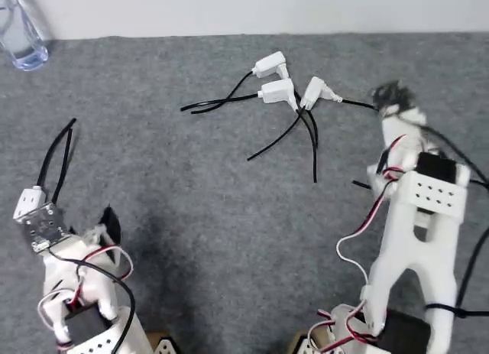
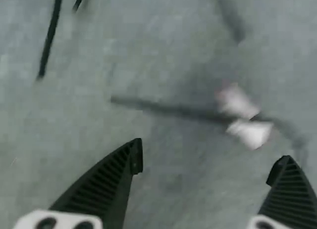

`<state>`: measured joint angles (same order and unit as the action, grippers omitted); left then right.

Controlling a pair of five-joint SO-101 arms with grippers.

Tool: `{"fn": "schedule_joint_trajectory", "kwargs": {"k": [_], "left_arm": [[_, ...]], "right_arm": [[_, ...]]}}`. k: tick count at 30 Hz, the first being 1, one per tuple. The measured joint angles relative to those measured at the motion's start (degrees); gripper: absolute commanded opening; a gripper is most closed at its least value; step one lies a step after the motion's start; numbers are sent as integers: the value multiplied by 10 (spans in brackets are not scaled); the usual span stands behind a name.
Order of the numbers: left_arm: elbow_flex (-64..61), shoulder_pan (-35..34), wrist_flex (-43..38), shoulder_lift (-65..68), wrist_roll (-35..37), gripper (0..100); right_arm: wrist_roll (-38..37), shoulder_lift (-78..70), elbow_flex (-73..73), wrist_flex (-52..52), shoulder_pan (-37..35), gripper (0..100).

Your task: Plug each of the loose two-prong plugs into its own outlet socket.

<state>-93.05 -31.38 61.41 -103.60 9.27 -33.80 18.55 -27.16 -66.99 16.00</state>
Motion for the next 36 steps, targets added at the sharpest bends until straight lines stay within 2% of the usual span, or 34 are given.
{"fn": "schedule_joint_trajectory", "kwargs": {"k": [3, 5, 8, 12, 14, 16, 29, 36], "left_arm": [[18, -31, 64, 0, -72, 261], [22, -62, 65, 0, -108, 261], [22, -134, 8, 0, -162, 260], [12, -178, -119, 0, -243, 229], [18, -193, -142, 0, -259, 227], [33, -196, -132, 0, -275, 227], [160, -137, 18, 0, -295, 228], [373, -128, 109, 0, -259, 228]], "right_arm": [[-40, 7, -60, -33, -25, 372], [-75, 10, -106, -30, -34, 372], [-48, 10, -168, 7, -52, 372], [31, 10, -247, 92, -91, 372], [58, 10, -293, 142, -118, 372], [57, 11, -332, 184, -149, 372], [42, 52, -369, 206, -162, 372], [42, 52, -369, 207, -162, 372]]}}
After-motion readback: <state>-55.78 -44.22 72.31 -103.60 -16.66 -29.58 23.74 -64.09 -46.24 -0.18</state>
